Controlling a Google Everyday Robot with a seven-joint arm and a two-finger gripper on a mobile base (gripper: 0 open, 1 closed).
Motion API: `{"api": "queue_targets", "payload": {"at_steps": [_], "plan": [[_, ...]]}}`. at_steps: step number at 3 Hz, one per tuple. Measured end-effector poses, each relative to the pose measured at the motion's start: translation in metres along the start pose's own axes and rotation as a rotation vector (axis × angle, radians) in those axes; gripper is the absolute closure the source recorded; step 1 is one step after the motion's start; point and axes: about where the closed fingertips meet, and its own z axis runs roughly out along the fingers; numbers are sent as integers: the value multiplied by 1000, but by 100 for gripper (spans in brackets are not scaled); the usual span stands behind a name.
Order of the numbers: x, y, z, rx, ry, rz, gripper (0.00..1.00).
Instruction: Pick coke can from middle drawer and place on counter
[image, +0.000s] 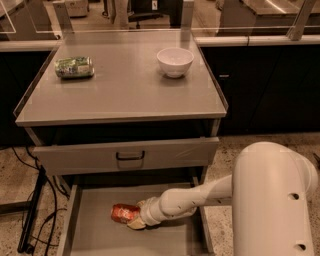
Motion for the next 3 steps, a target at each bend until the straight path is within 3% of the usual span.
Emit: {"api": "queue_targets", "payload": {"at_steps": [1, 3], "plan": [[0, 0, 0, 0, 0, 0, 100], [-24, -3, -13, -42, 16, -17, 100]]}}
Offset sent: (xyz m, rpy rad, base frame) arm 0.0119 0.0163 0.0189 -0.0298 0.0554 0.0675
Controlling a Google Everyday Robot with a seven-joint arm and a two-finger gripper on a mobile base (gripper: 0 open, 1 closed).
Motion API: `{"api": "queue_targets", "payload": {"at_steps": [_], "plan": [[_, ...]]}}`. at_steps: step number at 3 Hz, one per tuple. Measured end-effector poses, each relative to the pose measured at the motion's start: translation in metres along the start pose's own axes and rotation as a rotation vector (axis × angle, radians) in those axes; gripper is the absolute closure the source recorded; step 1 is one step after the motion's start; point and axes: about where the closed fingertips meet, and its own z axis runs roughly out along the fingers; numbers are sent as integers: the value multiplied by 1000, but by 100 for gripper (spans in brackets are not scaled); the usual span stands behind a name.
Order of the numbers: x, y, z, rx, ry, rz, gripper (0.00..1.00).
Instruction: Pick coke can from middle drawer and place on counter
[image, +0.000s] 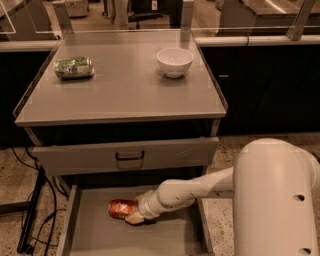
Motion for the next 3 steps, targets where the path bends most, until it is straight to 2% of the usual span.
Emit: {"api": "queue_targets", "payload": {"at_steps": [2, 3], "plan": [[-16, 8, -49, 28, -50, -27, 100], [-23, 21, -84, 57, -76, -65, 100]]}}
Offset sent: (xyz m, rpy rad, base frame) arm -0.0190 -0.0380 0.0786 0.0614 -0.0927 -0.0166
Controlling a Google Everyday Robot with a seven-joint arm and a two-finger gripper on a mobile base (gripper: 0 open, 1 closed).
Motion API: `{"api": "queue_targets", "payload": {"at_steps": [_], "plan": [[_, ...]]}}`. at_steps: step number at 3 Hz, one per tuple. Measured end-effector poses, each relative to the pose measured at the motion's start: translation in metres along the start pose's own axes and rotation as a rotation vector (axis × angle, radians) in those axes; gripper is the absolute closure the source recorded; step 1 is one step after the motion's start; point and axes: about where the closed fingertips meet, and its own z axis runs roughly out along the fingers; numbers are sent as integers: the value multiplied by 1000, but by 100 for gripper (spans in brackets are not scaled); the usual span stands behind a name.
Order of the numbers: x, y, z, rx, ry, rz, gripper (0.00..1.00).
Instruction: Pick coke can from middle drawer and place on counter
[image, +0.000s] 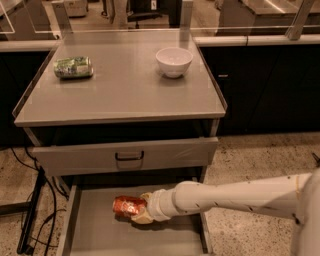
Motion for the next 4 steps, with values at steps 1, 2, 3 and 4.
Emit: {"api": "queue_targets", "payload": {"at_steps": [1, 2, 3, 4], "plan": [[-20, 11, -51, 40, -16, -69, 100], [-46, 13, -108, 93, -24, -130, 100], [-72, 5, -167, 122, -36, -170, 100], [-72, 5, -166, 121, -35, -171, 100]]}}
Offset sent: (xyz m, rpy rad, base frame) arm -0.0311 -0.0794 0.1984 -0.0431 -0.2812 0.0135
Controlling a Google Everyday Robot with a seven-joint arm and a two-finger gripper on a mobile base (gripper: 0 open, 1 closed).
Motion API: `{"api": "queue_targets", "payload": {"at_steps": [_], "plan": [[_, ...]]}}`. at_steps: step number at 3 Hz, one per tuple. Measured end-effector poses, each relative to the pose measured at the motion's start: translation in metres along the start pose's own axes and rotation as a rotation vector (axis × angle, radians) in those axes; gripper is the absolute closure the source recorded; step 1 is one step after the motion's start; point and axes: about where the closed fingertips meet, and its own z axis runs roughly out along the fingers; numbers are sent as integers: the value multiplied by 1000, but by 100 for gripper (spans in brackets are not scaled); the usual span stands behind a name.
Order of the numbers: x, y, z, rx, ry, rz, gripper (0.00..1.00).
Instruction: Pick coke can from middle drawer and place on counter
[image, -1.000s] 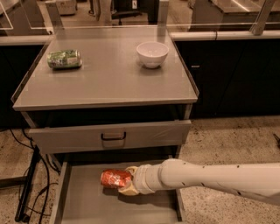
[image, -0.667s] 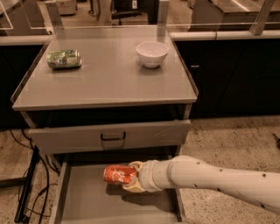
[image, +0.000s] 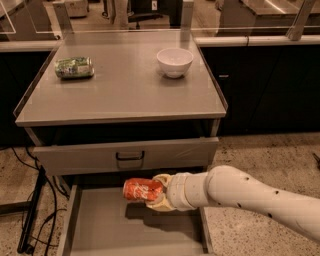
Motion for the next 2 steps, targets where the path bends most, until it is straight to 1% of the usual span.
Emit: {"api": "queue_targets", "payload": {"at_steps": [1, 2], "plan": [[-22, -20, -14, 4, 16, -32, 100], [-53, -41, -38, 21, 20, -62, 100]]}}
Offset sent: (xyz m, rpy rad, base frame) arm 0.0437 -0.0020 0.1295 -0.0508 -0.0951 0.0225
